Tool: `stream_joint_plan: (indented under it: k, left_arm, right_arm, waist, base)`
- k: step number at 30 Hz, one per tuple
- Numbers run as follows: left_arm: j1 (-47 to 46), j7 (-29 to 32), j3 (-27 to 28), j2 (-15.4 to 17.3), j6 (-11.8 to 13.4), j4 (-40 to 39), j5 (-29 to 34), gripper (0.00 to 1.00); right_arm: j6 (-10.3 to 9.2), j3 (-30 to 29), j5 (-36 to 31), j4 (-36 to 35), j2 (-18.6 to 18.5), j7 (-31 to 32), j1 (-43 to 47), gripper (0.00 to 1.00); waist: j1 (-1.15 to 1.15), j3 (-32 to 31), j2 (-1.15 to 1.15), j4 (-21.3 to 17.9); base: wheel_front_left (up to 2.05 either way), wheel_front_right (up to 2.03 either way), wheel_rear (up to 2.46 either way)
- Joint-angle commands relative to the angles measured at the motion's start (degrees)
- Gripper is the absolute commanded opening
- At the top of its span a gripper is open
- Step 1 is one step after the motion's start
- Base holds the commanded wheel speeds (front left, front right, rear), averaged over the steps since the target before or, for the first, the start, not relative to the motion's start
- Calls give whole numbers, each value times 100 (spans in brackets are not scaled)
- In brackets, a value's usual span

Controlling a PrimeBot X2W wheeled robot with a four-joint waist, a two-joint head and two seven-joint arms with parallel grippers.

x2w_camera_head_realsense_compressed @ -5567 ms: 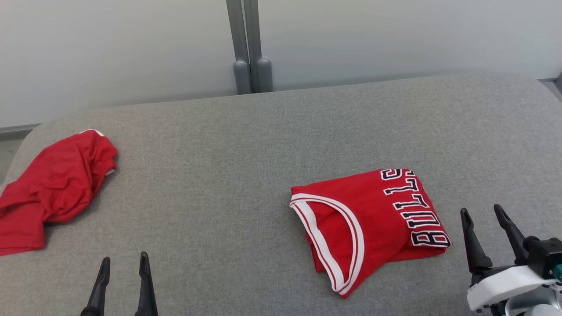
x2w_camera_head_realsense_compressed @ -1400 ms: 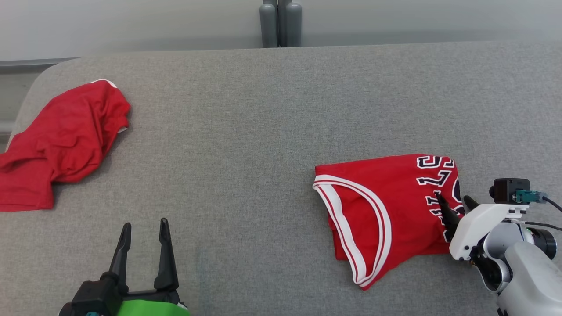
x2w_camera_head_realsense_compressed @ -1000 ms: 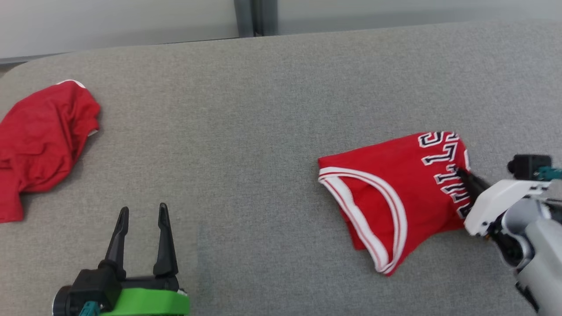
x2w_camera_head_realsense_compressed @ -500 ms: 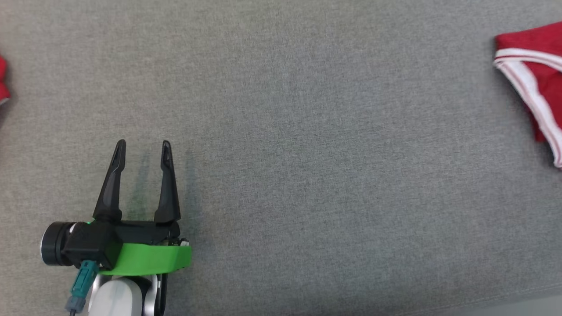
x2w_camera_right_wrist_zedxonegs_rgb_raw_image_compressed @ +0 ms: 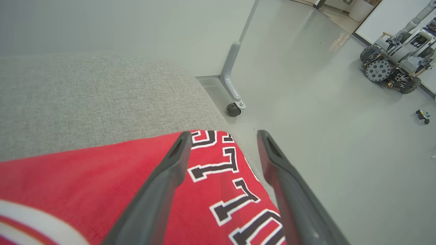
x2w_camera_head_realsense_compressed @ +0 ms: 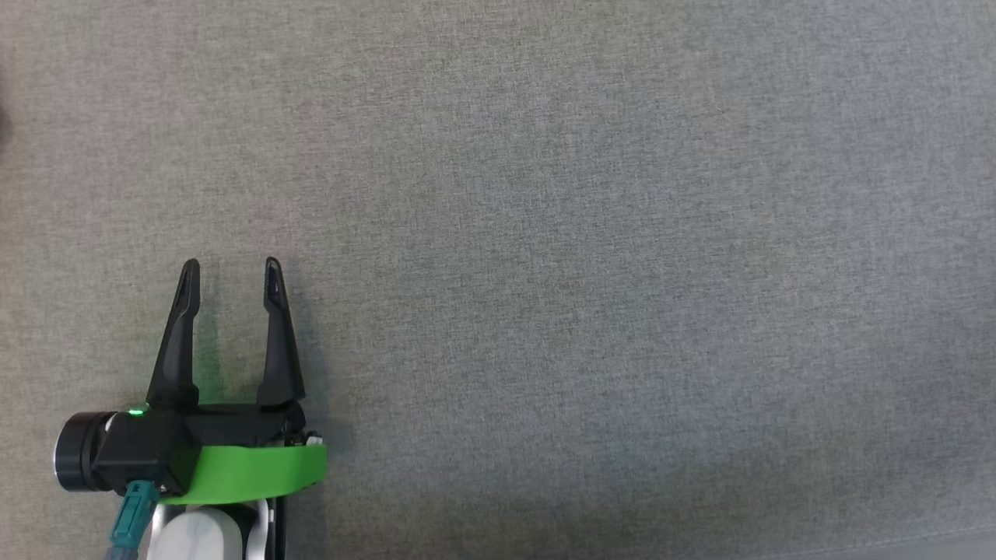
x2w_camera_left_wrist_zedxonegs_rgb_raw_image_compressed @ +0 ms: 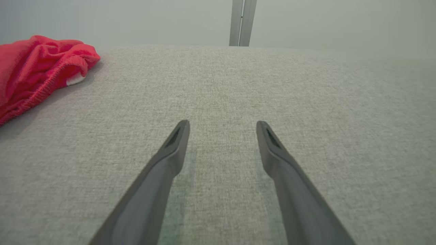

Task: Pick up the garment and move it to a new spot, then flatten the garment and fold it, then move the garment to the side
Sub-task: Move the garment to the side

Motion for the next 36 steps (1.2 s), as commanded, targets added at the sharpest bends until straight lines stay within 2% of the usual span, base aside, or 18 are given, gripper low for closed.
stream_joint_plan:
  k: [1,3,5,11,15,19,23,26,29,36]
  left_arm:
    - [38,0,22,20,53,-10,-65,100]
    - [136,0,47,19,94,12,-136,100]
    - [246,0,122,20,110,64,-166,100]
    - [733,0,376,19,50,356,-403,100]
    - [1086,0,469,17,-39,535,-502,100]
    - [1378,0,573,19,-115,678,-561,100]
    - [1543,1,608,18,-163,735,-615,100]
    - [1575,1,612,18,-227,838,-586,100]
    - [1619,1,595,18,-261,1005,-555,100]
    - [1677,1,583,19,-279,1150,-652,100]
  right_arm:
    - [-8,-23,3,-155,103,-80,-9,100]
    - [-8,-84,-75,-641,177,-123,189,100]
    - [-7,-368,-28,-1448,445,-118,521,100]
    - [-7,-1077,-547,-3827,1559,-120,2407,100]
    - [-8,-1152,-1036,-4978,2376,-120,3608,100]
    - [-7,-946,-1157,-5819,3090,-121,4481,100]
    - [-8,-820,-1398,-6399,3584,-121,5233,100]
    - [-7,-683,-1553,-6505,3844,-120,5681,100]
    - [-5,-351,-1705,-6433,3936,-121,6088,100]
    - [-7,-349,-1715,-6470,4170,-122,6480,100]
  waist:
    - [-1,-260,0,-103]
    - [-1,-501,0,-173]
    - [-1,-786,0,-268]
    - [-1,-1967,0,-456]
    - [-1,-2661,0,-545]
    - [-1,-3192,0,-596]
    - [-1,-3480,0,-605]
    - [-1,-3582,0,-530]
    - [-1,-3687,0,-411]
    - [-1,-3749,0,-175]
  base:
    - [0,0,0]
    - [0,0,0]
    - [0,0,0]
    - [0,0,0]
    - [0,0,0]
    - [0,0,0]
    - [0,0,0]
    - [0,0,0]
    - [0,0,0]
    - [0,0,0]
